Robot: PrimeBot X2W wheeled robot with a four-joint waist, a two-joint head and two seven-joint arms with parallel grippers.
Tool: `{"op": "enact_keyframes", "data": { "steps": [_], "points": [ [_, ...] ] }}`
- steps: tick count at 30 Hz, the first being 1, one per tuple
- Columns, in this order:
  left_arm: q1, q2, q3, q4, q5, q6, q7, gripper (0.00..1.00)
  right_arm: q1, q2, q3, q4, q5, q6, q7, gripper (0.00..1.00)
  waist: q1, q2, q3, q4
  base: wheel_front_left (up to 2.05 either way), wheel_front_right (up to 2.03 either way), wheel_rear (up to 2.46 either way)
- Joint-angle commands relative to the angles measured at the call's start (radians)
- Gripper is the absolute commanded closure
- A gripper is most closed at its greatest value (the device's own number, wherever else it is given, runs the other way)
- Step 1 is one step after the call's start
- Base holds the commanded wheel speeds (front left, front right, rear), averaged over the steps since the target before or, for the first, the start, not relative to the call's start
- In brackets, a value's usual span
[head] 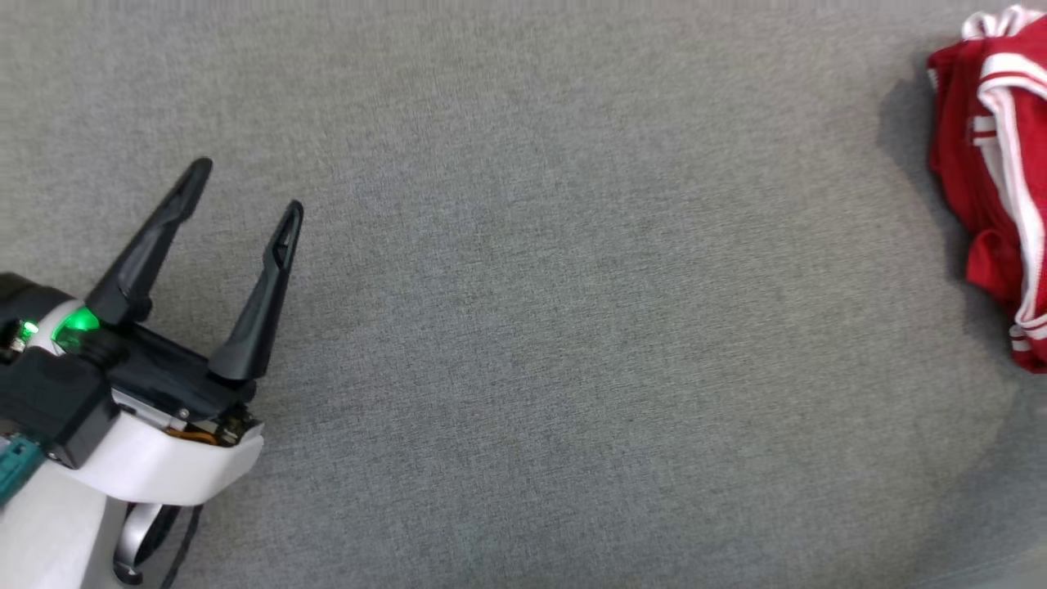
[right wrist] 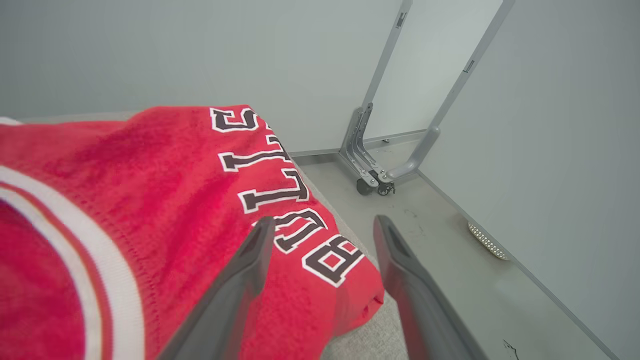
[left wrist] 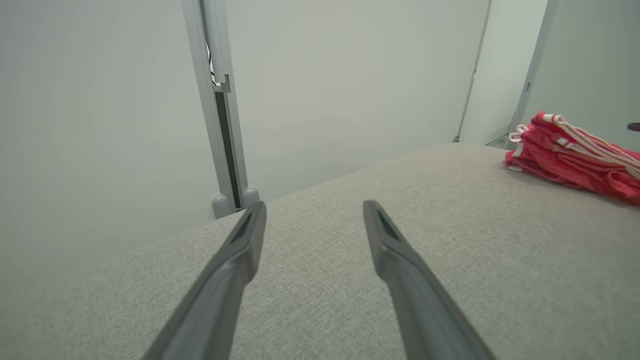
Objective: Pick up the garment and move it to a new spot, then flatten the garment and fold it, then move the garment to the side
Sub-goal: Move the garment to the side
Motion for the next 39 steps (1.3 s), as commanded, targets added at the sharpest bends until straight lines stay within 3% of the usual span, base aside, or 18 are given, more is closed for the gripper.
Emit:
{"op": "enact_keyframes", "data": {
  "steps": [1, 9, 16, 27, 39],
  "points": [
    [0.016, -0.004, -0.003, 0.010, -0.009, 0.007, -0.005, 0.00, 0.034, 0.002, 0.014, -0.022, 0.008, -0.002, -0.027, 0.00, -0.0001, 0.0000, -0.059, -0.009, 0.00, 0.00, 0.00],
    [0.108, -0.047, 0.002, 0.080, -0.031, 0.053, -0.008, 0.00, 0.205, 0.080, 0.171, -0.185, 0.024, -0.002, -0.126, 0.00, -0.0001, 0.0000, -0.206, -0.022, 0.00, 0.00, 0.00],
    [0.181, -0.081, 0.049, 0.130, -0.073, 0.106, -0.011, 0.00, 0.320, 0.103, 0.334, -0.293, 0.028, -0.002, -0.152, 0.00, -0.0001, 0.0000, -0.290, 0.009, 0.00, 0.00, 0.00],
    [0.264, -0.120, 0.102, 0.201, -0.113, 0.155, -0.013, 0.00, 0.424, 0.104, 0.518, -0.277, 0.130, -0.002, -0.160, 0.00, -0.0001, 0.0000, -0.392, 0.127, 0.00, 0.00, 0.00],
    [0.379, -0.137, 0.077, 0.250, -0.109, 0.164, -0.001, 0.00, 0.529, 0.103, 0.565, -0.238, 0.143, -0.002, -0.134, 0.00, -0.0001, 0.0000, -0.538, 0.183, 0.00, 0.00, 0.00]
  ]
}}
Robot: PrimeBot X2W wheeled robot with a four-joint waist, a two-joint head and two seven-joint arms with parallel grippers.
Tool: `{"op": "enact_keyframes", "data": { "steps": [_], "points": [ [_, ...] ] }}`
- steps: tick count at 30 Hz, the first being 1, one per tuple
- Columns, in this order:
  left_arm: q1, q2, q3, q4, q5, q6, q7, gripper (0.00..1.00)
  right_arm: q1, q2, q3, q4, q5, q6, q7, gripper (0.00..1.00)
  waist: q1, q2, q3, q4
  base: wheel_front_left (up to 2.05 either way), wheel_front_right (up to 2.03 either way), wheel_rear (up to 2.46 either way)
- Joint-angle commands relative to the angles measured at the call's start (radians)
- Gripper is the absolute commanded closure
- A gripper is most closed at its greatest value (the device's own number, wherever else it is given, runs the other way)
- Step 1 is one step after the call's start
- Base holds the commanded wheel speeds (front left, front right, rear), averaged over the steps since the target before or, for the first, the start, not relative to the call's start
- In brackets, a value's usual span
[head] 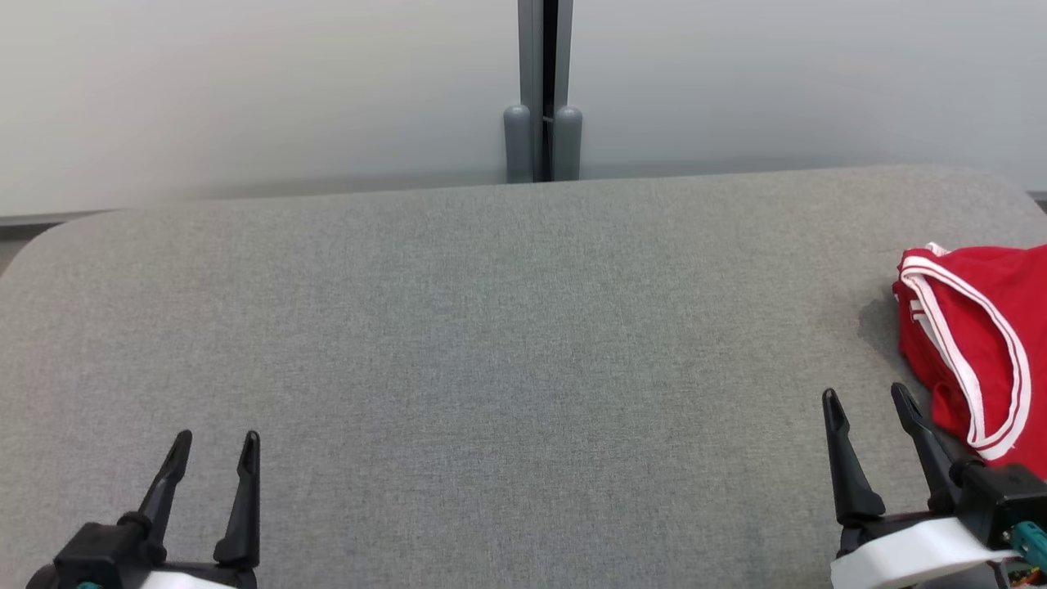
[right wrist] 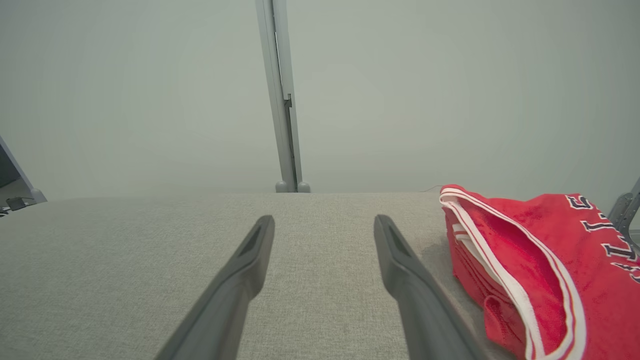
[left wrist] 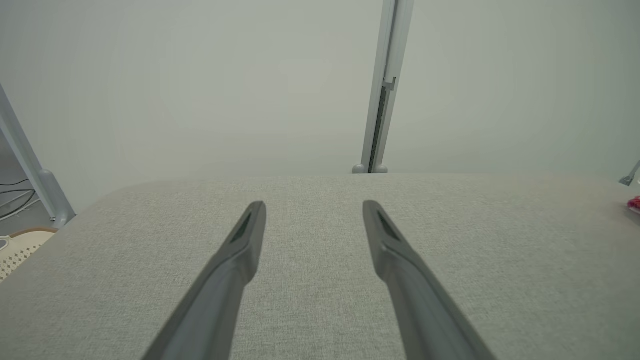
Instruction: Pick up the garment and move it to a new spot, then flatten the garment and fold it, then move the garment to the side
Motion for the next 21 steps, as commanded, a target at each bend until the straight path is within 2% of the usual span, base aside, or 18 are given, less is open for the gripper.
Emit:
{"op": "enact_keyframes", "data": {
  "steps": [1, 12, 21],
  "points": [
    [0.022, -0.001, -0.009, 0.008, 0.007, 0.000, 0.005, 0.00, 0.029, -0.003, -0.004, 0.000, -0.003, -0.002, 0.007, 0.00, 0.0000, 0.0000, -0.052, 0.009, 0.00, 0.00, 0.00],
    [0.096, -0.007, -0.049, 0.024, 0.024, 0.025, 0.023, 0.00, 0.134, -0.003, -0.021, -0.049, -0.018, -0.002, 0.059, 0.00, 0.0000, 0.0000, -0.145, 0.004, 0.00, 0.00, 0.00],
    [0.111, -0.005, -0.054, 0.022, 0.025, 0.041, 0.026, 0.00, 0.183, -0.003, -0.030, -0.081, -0.013, -0.002, 0.092, 0.00, 0.0000, 0.0000, -0.178, 0.003, 0.00, 0.00, 0.00]
  ]
}}
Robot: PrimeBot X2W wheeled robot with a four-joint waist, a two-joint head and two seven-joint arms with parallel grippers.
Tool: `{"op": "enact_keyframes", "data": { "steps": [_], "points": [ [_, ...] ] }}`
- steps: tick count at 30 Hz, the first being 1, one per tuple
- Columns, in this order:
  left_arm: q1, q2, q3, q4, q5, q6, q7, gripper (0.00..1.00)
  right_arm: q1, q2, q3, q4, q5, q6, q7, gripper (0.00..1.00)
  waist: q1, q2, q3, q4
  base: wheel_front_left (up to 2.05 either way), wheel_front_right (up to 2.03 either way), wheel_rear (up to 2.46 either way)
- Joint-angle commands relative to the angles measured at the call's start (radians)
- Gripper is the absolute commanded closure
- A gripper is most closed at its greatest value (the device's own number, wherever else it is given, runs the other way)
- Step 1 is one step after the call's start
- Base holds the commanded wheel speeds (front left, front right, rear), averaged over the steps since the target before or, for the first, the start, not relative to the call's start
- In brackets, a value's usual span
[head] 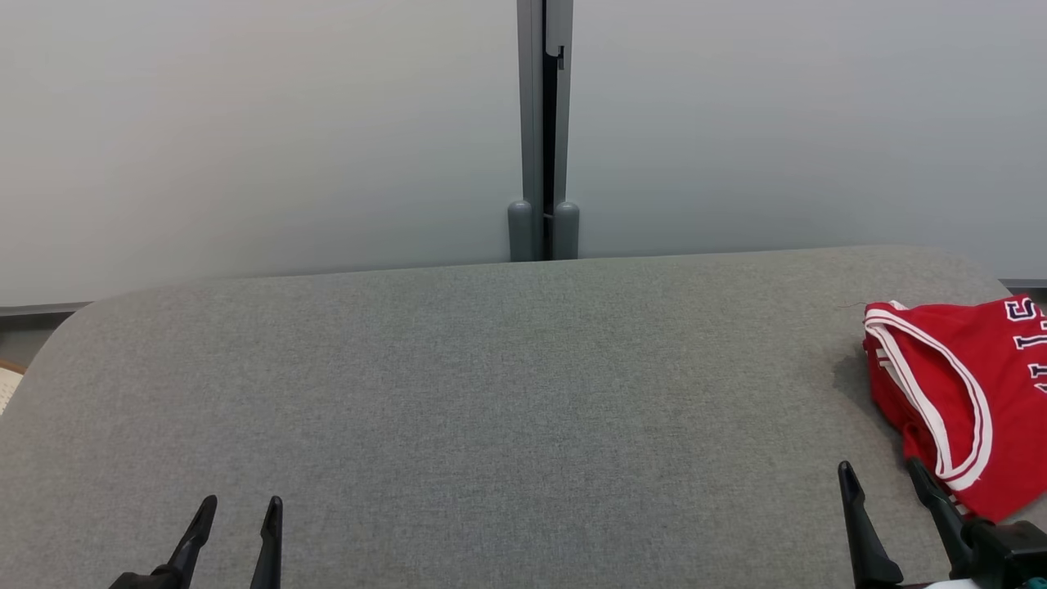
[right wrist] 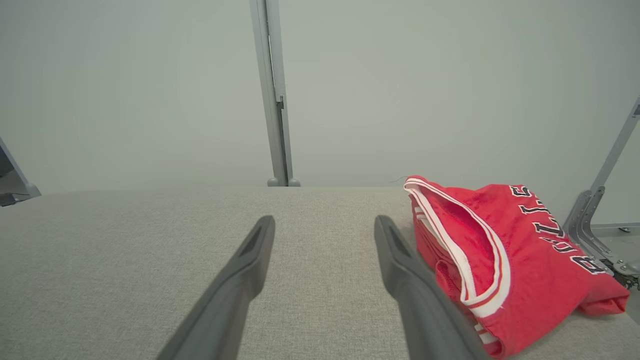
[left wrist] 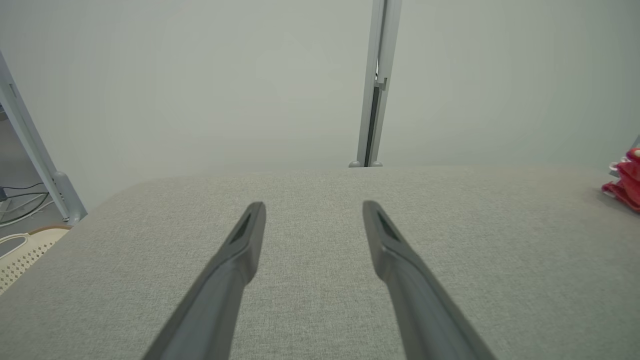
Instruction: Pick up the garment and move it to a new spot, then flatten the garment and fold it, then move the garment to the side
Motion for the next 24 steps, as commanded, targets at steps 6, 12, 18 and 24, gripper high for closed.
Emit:
{"op": "enact_keyframes", "data": {
  "steps": [6, 12, 18, 24],
  "points": [
    [0.009, 0.012, -0.001, -0.006, 0.002, 0.011, 0.006, 0.00, 0.021, -0.003, -0.006, -0.019, 0.006, -0.002, 0.012, 0.00, 0.0000, 0.0000, -0.005, -0.010, 0.00, 0.00, 0.00],
    [0.010, 0.016, -0.005, -0.006, -0.002, 0.010, 0.012, 0.00, 0.026, -0.003, -0.008, -0.023, 0.008, -0.002, 0.015, 0.00, 0.0000, 0.0000, -0.003, -0.012, 0.00, 0.00, 0.00],
    [0.007, 0.021, -0.006, 0.000, -0.008, 0.010, 0.011, 0.00, 0.021, -0.003, -0.006, -0.024, 0.013, -0.002, 0.013, 0.00, 0.0000, 0.0000, -0.001, -0.011, 0.00, 0.00, 0.00],
    [0.005, 0.024, -0.008, 0.009, -0.012, 0.011, 0.008, 0.00, 0.021, -0.003, -0.002, -0.020, 0.016, -0.002, 0.008, 0.00, 0.0000, 0.0000, -0.002, -0.010, 0.00, 0.00, 0.00]
  ]
}}
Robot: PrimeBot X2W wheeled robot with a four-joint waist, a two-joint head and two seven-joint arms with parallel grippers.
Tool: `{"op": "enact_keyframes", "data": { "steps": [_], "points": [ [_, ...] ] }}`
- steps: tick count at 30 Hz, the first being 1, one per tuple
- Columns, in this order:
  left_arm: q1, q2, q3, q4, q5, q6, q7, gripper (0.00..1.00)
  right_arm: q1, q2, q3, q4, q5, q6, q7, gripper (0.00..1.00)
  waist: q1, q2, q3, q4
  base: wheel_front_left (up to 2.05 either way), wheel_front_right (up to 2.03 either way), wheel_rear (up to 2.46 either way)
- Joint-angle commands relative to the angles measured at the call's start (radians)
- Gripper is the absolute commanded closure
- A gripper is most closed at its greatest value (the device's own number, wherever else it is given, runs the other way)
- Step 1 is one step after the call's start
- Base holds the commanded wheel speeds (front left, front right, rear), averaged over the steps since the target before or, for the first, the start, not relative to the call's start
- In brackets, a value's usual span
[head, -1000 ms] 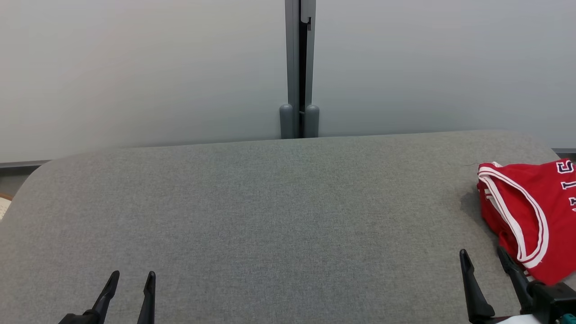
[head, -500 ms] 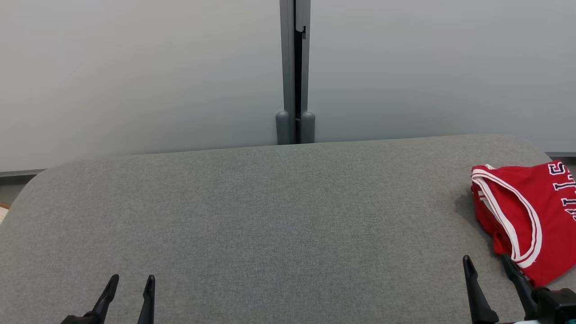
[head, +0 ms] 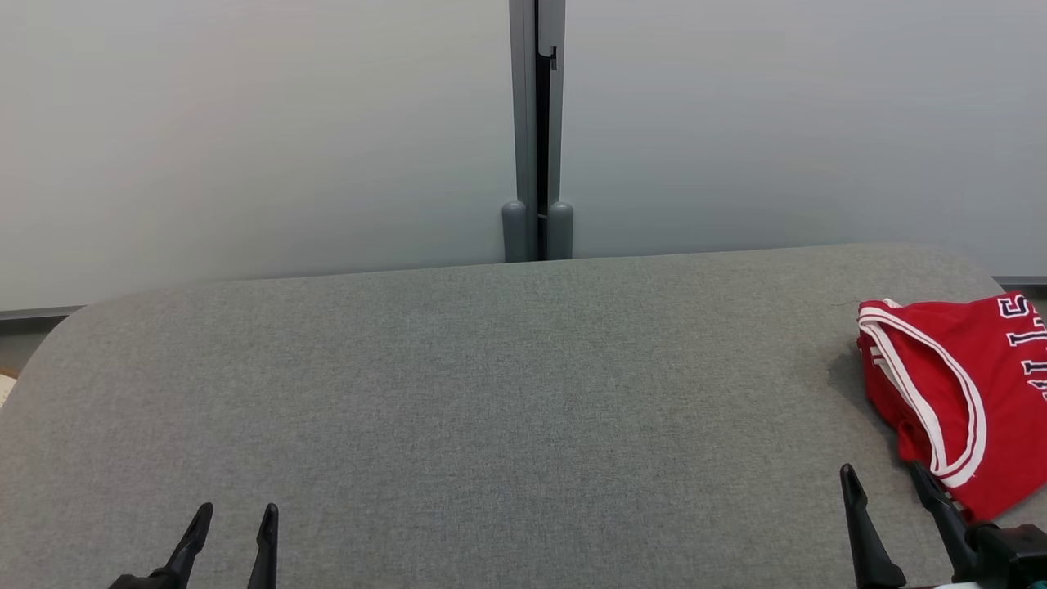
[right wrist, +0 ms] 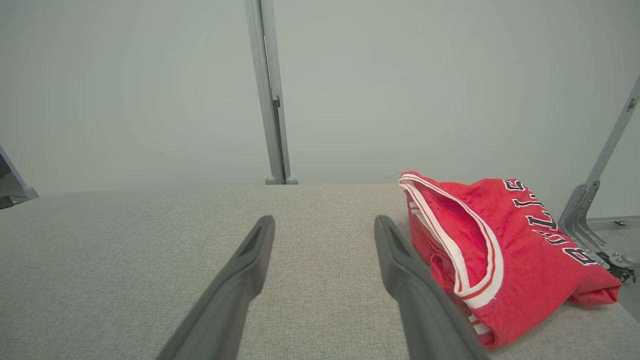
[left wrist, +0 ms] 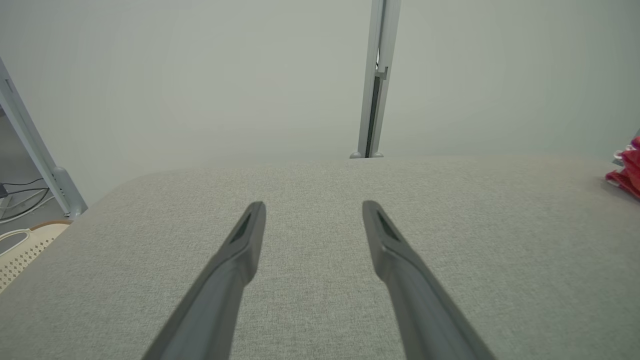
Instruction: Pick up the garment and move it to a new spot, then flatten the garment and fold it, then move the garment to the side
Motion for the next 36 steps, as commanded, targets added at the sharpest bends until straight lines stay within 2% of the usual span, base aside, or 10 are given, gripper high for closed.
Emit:
{"op": "enact_keyframes", "data": {
  "steps": [1, 9, 10, 13, 26, 36],
  "points": [
    [-0.001, 0.006, 0.000, 0.003, -0.001, 0.001, -0.005, 0.00, 0.004, -0.002, -0.001, 0.002, 0.005, -0.002, -0.005, 0.00, 0.0000, -0.0001, 0.000, 0.000, 0.00, 0.00, 0.00],
    [-0.013, 0.009, -0.007, 0.010, -0.005, -0.001, -0.006, 0.00, 0.005, -0.002, -0.003, 0.002, 0.005, -0.002, -0.007, 0.00, 0.0000, -0.0001, -0.001, 0.003, 0.00, 0.00, 0.00],
    [-0.002, 0.002, -0.008, 0.009, -0.002, 0.000, -0.003, 1.00, 0.000, 0.000, -0.002, 0.001, 0.003, 0.000, -0.003, 1.00, 0.0000, -0.0001, -0.001, 0.003, 0.00, 0.00, 0.00],
    [0.007, -0.018, -0.015, 0.031, -0.007, -0.001, 0.001, 1.00, 0.008, 0.004, 0.002, 0.027, 0.009, 0.000, -0.004, 1.00, 0.0000, -0.0001, -0.001, 0.003, 0.00, 0.00, 0.00],
    [-0.050, -0.062, 0.043, 0.054, -0.213, -0.039, 0.056, 1.00, -0.055, -0.009, 0.001, 0.086, 0.283, 0.000, -0.008, 1.00, 0.0000, -0.0001, 0.011, 0.003, 0.00, 0.00, 0.00],
    [-0.085, -0.089, 0.079, 0.070, -0.338, -0.063, 0.091, 1.00, -0.094, -0.015, -0.002, 0.123, 0.447, 0.000, -0.008, 1.00, 0.0000, -0.0001, 0.019, 0.003, 0.00, 0.00, 0.00]
  ]
}}
